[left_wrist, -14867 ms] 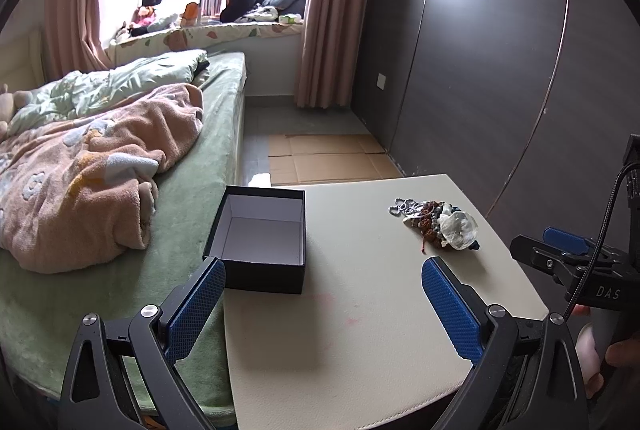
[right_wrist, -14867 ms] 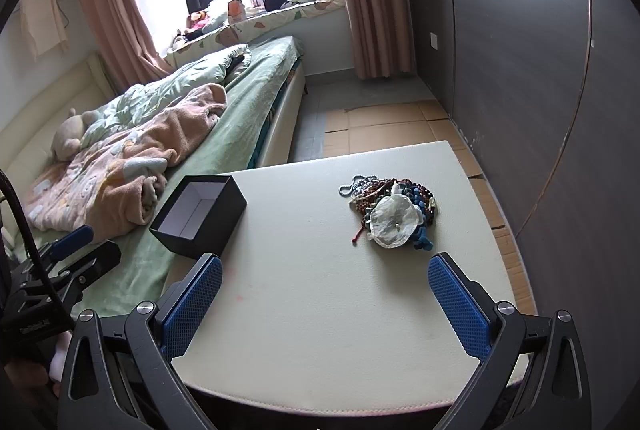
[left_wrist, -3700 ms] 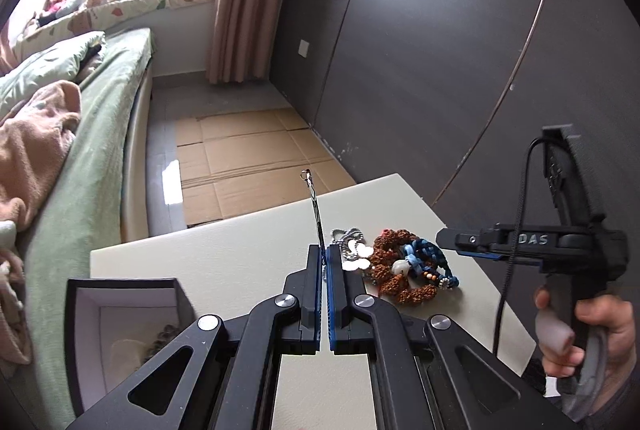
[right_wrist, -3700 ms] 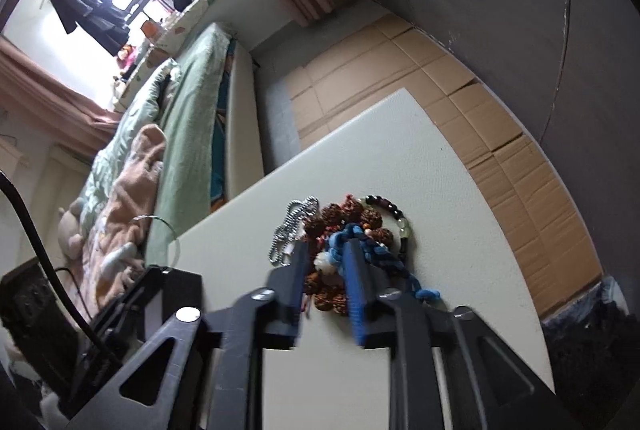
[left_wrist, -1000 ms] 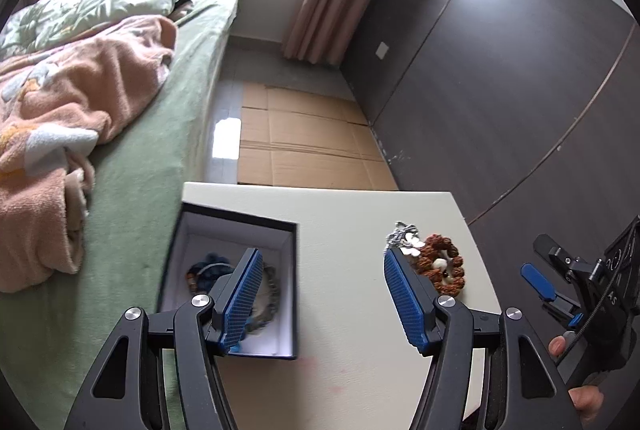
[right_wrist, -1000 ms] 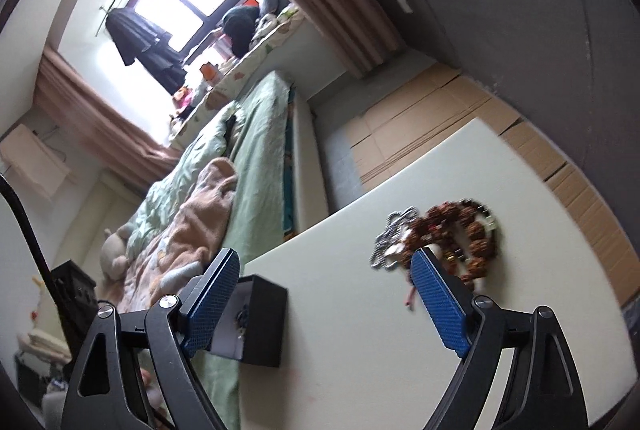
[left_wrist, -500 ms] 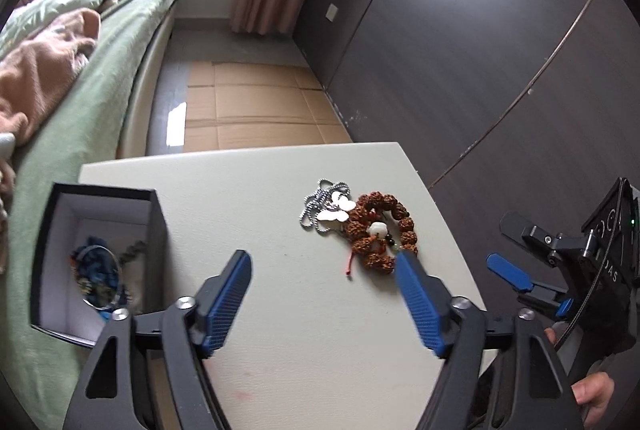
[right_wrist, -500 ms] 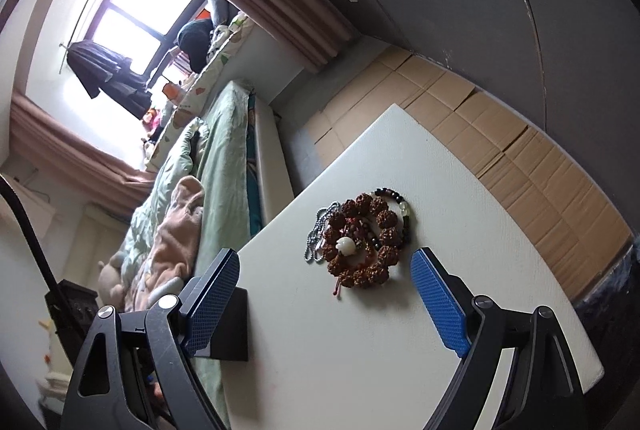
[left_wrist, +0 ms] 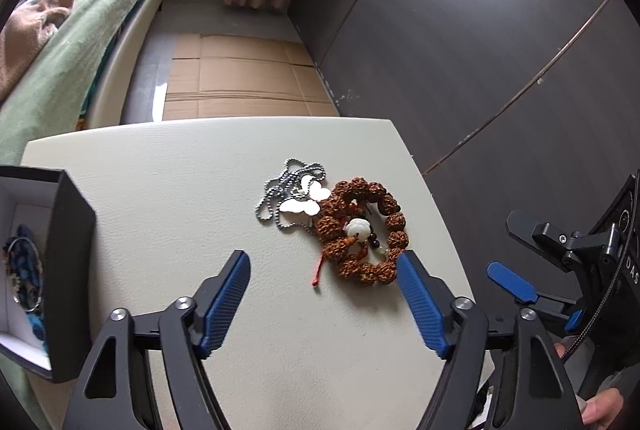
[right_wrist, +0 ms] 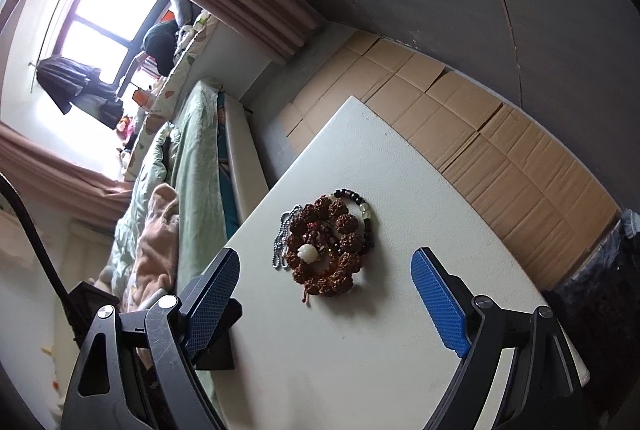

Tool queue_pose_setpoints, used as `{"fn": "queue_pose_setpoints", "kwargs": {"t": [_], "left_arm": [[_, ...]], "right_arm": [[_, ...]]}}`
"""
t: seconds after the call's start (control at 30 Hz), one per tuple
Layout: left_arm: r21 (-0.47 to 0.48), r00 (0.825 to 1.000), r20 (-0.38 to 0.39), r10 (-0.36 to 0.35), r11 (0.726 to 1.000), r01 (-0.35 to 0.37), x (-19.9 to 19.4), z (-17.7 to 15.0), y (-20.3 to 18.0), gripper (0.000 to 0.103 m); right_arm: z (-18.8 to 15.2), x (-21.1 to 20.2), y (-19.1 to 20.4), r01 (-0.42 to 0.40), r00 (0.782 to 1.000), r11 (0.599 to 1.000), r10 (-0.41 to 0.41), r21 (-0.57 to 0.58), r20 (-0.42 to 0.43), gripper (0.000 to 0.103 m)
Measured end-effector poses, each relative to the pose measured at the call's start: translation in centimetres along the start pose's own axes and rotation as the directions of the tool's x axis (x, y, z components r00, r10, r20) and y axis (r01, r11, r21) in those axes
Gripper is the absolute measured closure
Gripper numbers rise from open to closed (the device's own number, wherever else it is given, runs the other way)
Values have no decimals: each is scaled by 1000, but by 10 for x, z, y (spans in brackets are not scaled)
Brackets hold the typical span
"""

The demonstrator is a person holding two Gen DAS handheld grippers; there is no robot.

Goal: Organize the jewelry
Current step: 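Move the left gripper to the brown bead bracelet and close on it, then lift the brown bead bracelet with the left gripper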

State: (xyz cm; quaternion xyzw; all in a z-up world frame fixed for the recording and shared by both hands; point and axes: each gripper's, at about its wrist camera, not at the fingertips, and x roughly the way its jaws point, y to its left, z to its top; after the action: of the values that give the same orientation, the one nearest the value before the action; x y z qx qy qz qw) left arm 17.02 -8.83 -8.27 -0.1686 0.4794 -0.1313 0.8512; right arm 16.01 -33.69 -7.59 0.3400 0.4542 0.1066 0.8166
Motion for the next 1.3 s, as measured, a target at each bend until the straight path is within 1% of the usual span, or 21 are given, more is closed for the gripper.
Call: {"fn": "queue_pose_setpoints", "kwargs": {"t": [0.07, 0.17, 0.27, 0.33, 0.4, 0.47, 0.5, 0.6, 0.63, 0.67, 0.7, 0.8, 0.87, 1.0, 1.1, 1.17, 1.3], "left_arm": [[24, 1000, -8, 9, 1000, -9, 9, 1, -5, 39], [63, 999, -19, 36, 997, -35, 22, 1, -12, 44], [89, 998, -34, 44, 995, -41, 34, 1, -16, 46], [103, 998, -38, 52, 994, -48, 40, 0, -19, 47], [122, 996, -39, 77, 990, -72, 48, -1, -23, 48], [137, 994, -49, 101, 986, -93, 56, -3, -24, 59], [140, 993, -59, 104, 986, -95, 59, -3, -25, 60], [158, 992, -38, 123, 981, -115, 61, -5, -27, 66], [171, 990, -33, 140, 976, -133, 61, -7, -28, 70], [177, 990, -30, 141, 975, -133, 60, -7, -28, 73], [176, 990, -31, 136, 976, -128, 60, -8, -27, 77], [160, 994, -21, 105, 982, -100, 51, -6, -25, 77], [164, 996, 3, 91, 982, -90, 40, -2, -26, 80], [155, 999, 25, 39, 987, -43, 21, 7, -26, 80], [145, 999, 40, 18, 989, -23, 11, 14, -23, 80], [124, 999, 44, -9, 992, 3, 4, 19, -18, 81], [87, 997, 66, -28, 996, 22, -9, 28, -6, 81]], "right_arm": [[3, 2, -3, 9, 1000, 1000, -9, 16, -9, 15], [6, 8, -6, 18, 1000, 999, -17, 33, -26, 15], [9, 12, -8, 16, 999, 999, -14, 52, -45, 15], [12, 16, -8, 33, 998, 998, -30, 51, -57, 15], [12, 19, -10, 48, 997, 997, -45, 54, -66, 15], [12, 21, -12, 54, 996, 997, -49, 61, -76, 15], [12, 22, -13, 57, 995, 996, -52, 62, -81, 15], [14, 24, -17, 71, 994, 996, -66, 60, -91, 15], [14, 24, -18, 76, 993, 995, -70, 63, -94, 15], [15, 24, -19, 78, 993, 995, -72, 67, -94, 15], [16, 24, -21, 81, 993, 994, -74, 69, -94, 15], [19, 23, -23, 90, 992, 993, -83, 77, -91, 15], [20, 23, -23, 89, 993, 993, -82, 78, -89, 15], [19, 25, -19, 90, 992, 994, -84, 64, -92, 15], [18, 30, -14, 98, 991, 994, -93, 49, -99, 15], [17, 32, -13, 98, 990, 994, -93, 48, -105, 15], [15, 38, -8, 103, 989, 994, -99, 29, -108, 15]]}}
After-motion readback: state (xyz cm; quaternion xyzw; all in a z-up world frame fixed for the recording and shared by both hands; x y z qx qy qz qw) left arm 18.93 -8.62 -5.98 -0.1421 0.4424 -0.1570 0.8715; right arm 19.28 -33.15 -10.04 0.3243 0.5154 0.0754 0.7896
